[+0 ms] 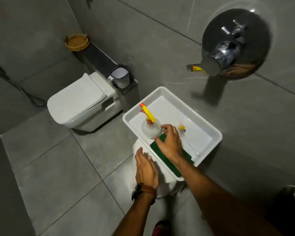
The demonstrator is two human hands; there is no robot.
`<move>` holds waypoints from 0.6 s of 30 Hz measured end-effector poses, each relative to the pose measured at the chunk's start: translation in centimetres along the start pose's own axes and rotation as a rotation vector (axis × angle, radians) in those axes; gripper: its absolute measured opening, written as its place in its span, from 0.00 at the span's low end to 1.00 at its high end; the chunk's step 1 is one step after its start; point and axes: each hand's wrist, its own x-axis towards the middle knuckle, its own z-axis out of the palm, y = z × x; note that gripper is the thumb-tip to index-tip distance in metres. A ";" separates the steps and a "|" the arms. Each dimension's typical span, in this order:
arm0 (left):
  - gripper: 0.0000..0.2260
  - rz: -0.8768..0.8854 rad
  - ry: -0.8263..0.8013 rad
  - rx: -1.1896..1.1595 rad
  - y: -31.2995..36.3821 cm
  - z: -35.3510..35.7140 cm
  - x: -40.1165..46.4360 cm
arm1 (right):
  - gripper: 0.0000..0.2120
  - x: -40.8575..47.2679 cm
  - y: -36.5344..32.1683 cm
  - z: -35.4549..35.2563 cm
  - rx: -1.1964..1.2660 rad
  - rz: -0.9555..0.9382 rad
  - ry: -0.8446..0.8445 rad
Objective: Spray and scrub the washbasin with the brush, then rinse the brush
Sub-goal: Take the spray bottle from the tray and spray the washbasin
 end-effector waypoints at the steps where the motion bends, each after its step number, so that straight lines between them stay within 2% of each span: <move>1: 0.22 -0.025 -0.013 -0.043 0.2 0.5 0.4 | 0.27 1.3 -0.1 0.9 0.061 0.013 -0.001; 4: 0.27 -0.071 -0.085 -0.099 0.7 2.1 1.2 | 0.36 4.4 -1.4 2.7 0.209 0.095 -0.064; 8: 0.29 -0.073 -0.097 -0.108 0.8 3.9 1.8 | 0.38 7.5 -2.0 4.7 0.188 -0.011 -0.091; 12: 0.30 -0.053 -0.106 -0.102 0.1 4.6 1.7 | 0.28 8.9 -2.6 5.5 0.257 -0.101 -0.202; 16: 0.29 -0.051 -0.086 -0.079 1.0 3.7 1.4 | 0.18 7.4 -3.2 4.0 0.353 -0.068 -0.137; 18: 0.27 -0.064 -0.019 -0.096 2.1 3.0 1.2 | 0.18 6.1 -3.8 2.3 0.406 -0.059 -0.093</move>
